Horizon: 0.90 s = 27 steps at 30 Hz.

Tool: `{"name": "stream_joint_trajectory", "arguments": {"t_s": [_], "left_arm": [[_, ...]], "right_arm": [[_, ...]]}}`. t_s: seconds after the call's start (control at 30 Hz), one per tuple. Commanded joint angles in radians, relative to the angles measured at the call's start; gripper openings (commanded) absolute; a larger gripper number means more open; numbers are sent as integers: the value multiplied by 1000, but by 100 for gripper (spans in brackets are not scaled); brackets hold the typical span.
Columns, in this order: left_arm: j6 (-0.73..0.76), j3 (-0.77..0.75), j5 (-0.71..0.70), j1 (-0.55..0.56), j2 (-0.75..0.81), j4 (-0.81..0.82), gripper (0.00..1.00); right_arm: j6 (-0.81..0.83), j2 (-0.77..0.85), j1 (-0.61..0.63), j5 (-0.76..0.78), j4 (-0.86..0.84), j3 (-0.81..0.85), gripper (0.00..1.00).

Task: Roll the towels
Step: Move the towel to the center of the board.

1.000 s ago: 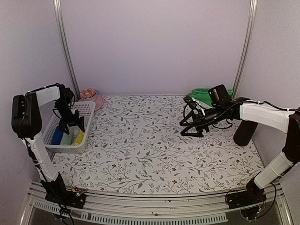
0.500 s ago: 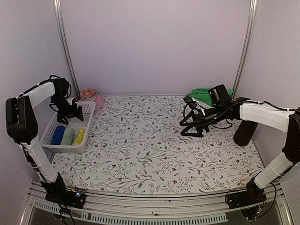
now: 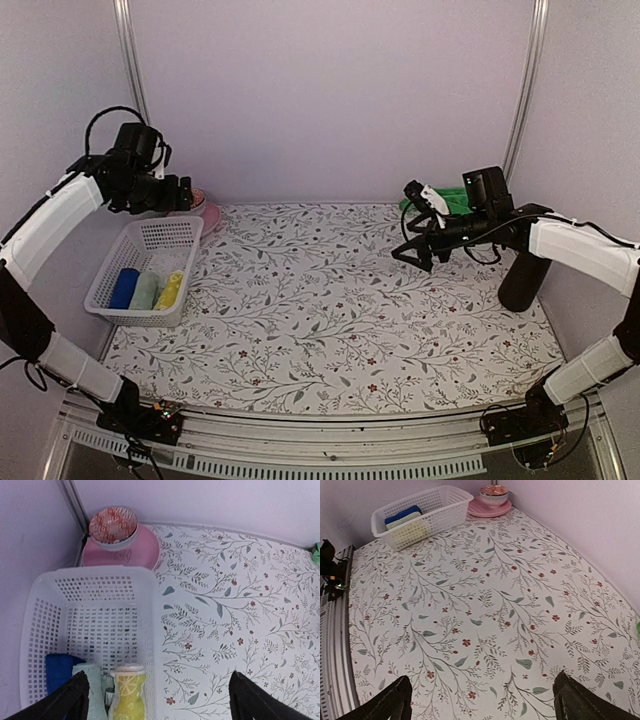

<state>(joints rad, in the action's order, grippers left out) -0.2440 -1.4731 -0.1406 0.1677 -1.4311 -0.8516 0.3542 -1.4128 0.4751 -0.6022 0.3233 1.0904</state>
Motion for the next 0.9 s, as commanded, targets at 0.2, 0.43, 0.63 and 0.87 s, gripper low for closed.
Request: {"name": "stream_joint_trajectory", "arguments": {"t_s": [0.2, 0.43, 0.63, 0.87], "left_arm": [[88, 51, -315, 415, -16, 334, 97], [-42, 189, -86, 421, -53, 560, 97], [-17, 128, -235, 560, -222, 532, 97], [20, 176, -295, 708, -332, 627, 97]], "right_arm": [[-133, -269, -304, 213, -31, 278, 99], [-184, -524, -464, 347, -15, 514, 99], [-202, -724, -515, 383, 87, 689, 99], [-184, -852, -526, 392, 149, 776, 99]]}}
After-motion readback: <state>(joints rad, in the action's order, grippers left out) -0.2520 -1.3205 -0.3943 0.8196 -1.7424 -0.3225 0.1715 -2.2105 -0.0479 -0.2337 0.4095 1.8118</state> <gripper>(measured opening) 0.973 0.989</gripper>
